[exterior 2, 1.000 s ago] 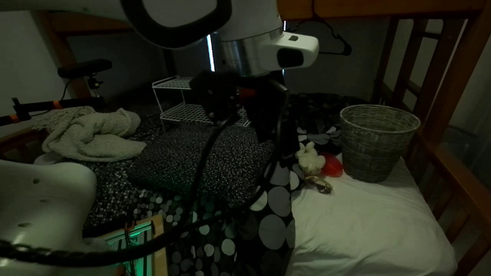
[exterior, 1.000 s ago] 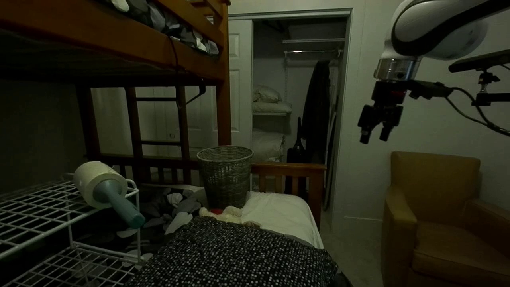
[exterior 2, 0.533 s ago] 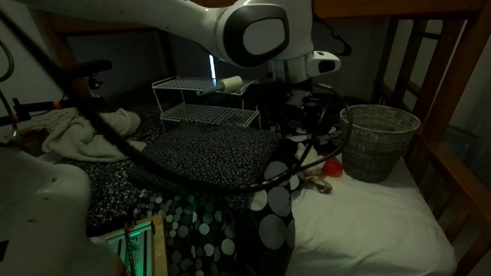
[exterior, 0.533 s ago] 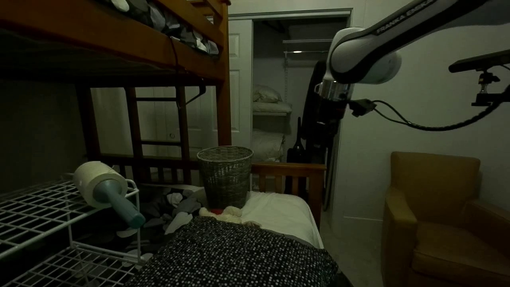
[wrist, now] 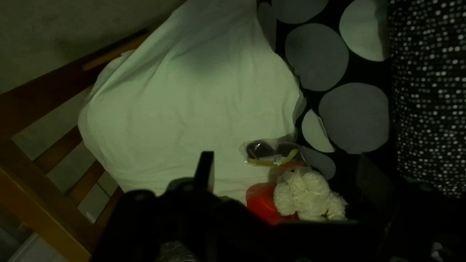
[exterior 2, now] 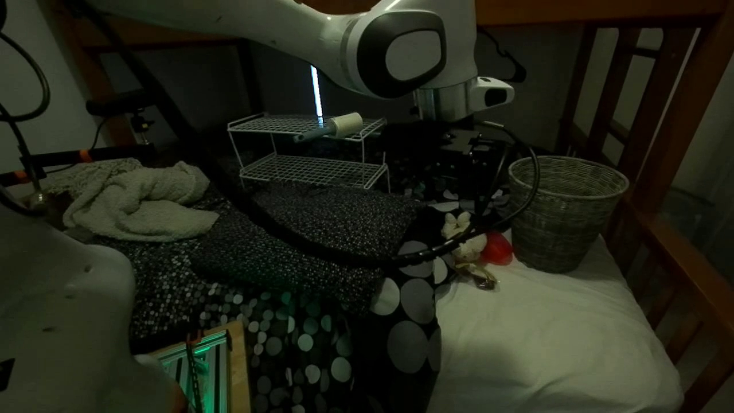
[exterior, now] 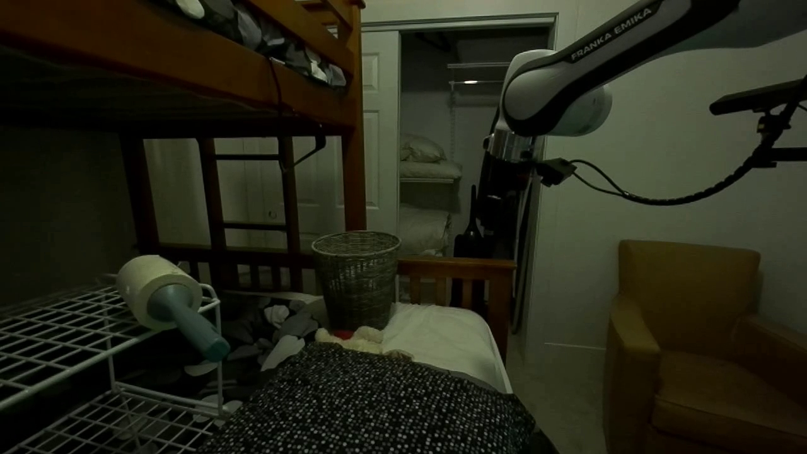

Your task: Move the stuffed bear to the left

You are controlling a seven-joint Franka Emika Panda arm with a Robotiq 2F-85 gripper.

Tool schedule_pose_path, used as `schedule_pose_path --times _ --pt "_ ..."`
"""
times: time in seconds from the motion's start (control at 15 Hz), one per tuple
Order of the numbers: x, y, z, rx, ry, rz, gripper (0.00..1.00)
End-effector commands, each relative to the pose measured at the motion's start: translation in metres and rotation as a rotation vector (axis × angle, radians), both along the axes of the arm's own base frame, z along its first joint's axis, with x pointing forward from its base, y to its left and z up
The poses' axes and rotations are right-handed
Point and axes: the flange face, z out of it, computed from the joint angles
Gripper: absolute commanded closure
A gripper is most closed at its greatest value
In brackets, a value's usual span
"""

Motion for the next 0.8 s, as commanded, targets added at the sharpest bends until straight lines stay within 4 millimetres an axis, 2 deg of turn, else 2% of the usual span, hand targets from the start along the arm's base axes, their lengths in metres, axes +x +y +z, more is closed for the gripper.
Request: schedule_pose_path --times 0.0,0.07,0.2,0.27,0.47,0.73 --pt "0.000 0.000 0.001 0.000 0.000 0.000 0.00" --pt "0.000 0.000 0.000 0.000 0.001 0.000 0.00" --pt "0.018 -0.001 -0.002 -0.027 0.007 0.039 0.00" --pt "0.047 -0.003 -0.010 -0.045 -0.013 0.126 0.00" --pt "0.101 0.005 -0.023 -0.026 -0.039 0.304 0.00" --pt "0.161 0.042 -0.051 0.028 -0.008 0.522 0.00"
